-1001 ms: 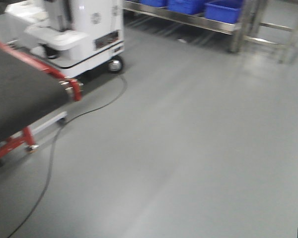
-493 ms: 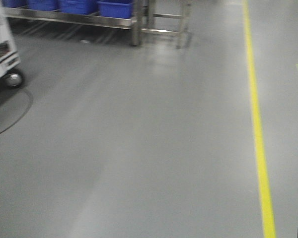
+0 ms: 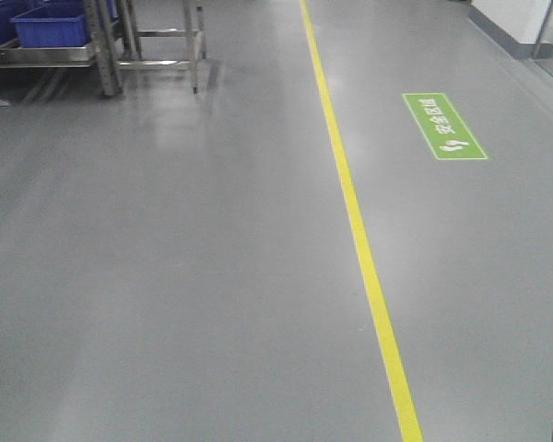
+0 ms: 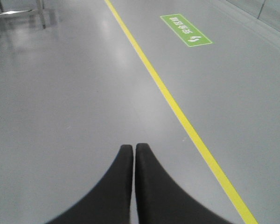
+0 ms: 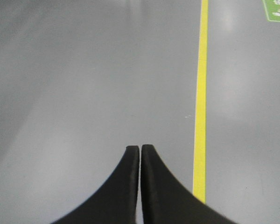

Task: Move and align brake pads A on conveyor
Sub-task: 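Drive along the yellow floor line toward the steel table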

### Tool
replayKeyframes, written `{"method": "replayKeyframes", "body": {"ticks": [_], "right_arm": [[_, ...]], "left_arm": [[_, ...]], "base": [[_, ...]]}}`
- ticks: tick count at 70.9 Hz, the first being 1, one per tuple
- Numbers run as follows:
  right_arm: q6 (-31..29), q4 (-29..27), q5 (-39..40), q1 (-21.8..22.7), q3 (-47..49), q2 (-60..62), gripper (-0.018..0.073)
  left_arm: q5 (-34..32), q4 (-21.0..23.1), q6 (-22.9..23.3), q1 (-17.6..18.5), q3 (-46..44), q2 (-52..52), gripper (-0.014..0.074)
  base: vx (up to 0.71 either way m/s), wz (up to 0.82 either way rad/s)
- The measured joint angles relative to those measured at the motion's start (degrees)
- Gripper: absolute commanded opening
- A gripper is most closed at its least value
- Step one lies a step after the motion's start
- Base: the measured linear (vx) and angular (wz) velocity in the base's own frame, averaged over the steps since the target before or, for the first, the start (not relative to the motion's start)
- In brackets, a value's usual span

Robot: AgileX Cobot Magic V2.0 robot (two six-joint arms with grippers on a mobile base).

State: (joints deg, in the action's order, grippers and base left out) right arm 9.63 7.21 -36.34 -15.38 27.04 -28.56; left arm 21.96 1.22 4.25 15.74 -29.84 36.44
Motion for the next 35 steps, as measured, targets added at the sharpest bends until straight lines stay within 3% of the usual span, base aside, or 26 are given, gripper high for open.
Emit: {"method": "replayKeyframes", "body": {"ticks": [35], "right_arm": [[0.0,0.0,-0.05,0.0,0.0,0.0,-0.0009]], "left_arm": [[0.0,0.0,0.0,0.0,0.0,0.0,-0.0008]], "base": [[0.29,-0.17]]}}
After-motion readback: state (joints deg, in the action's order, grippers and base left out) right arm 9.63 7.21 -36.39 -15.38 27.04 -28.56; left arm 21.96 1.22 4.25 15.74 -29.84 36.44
